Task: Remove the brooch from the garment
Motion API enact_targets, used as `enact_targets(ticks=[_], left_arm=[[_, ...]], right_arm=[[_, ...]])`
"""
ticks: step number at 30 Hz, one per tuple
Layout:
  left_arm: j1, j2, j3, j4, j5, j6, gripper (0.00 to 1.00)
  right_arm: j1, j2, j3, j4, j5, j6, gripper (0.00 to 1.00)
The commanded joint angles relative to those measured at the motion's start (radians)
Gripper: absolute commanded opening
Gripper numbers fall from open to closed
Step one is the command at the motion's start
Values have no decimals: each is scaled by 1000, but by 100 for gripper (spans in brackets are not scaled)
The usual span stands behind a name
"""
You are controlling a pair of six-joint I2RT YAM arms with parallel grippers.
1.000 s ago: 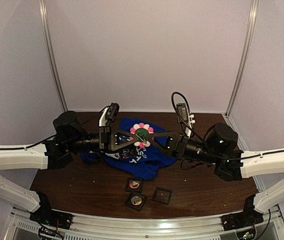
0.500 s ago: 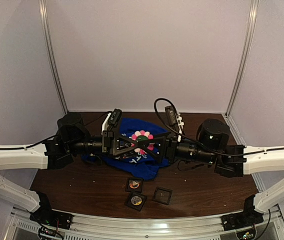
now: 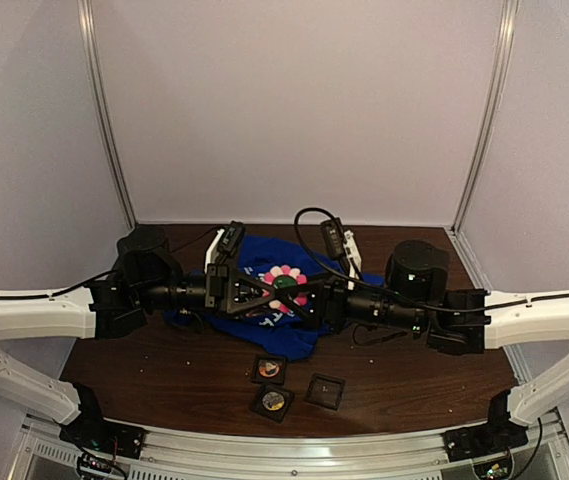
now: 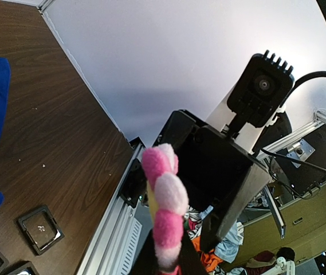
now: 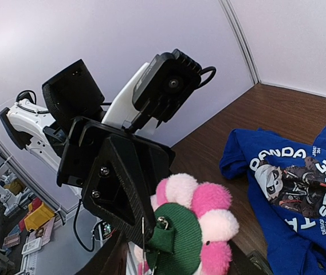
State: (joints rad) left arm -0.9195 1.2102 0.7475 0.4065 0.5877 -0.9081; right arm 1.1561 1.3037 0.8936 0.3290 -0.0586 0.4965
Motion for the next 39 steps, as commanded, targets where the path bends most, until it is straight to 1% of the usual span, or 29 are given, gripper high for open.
enact_targets(ticks=[1,8,21,25,30,33,35,38,39], left_arm=[[-4,-2,31,7,4,17,0],[-3,-2,33,1,6,20,0],[-4,1,33,2,17,23,0],[-4,2,33,3,22,22,0],[-3,5,35,3,23,24,0],[-4,4,38,-24,29,54,0],[-4,-3,39,-60,33,85,0],[-3,-13,39,-122,38,138,0],[-3,-15,40,-140,45,156,0]], right_arm=[[10,10,28,-39,33,-20,48],[12,11,30,-63,54,-30,43],[15,12,22,-49,100,-13,32],[15,10,16,-47,110,-7,32],[16,1,12,-35,109,0,39],[13,-21,5,-14,84,24,50],[5,-37,4,-18,64,42,62],[-22,-51,7,-41,-34,75,70],[-35,-52,8,-48,-66,87,70]])
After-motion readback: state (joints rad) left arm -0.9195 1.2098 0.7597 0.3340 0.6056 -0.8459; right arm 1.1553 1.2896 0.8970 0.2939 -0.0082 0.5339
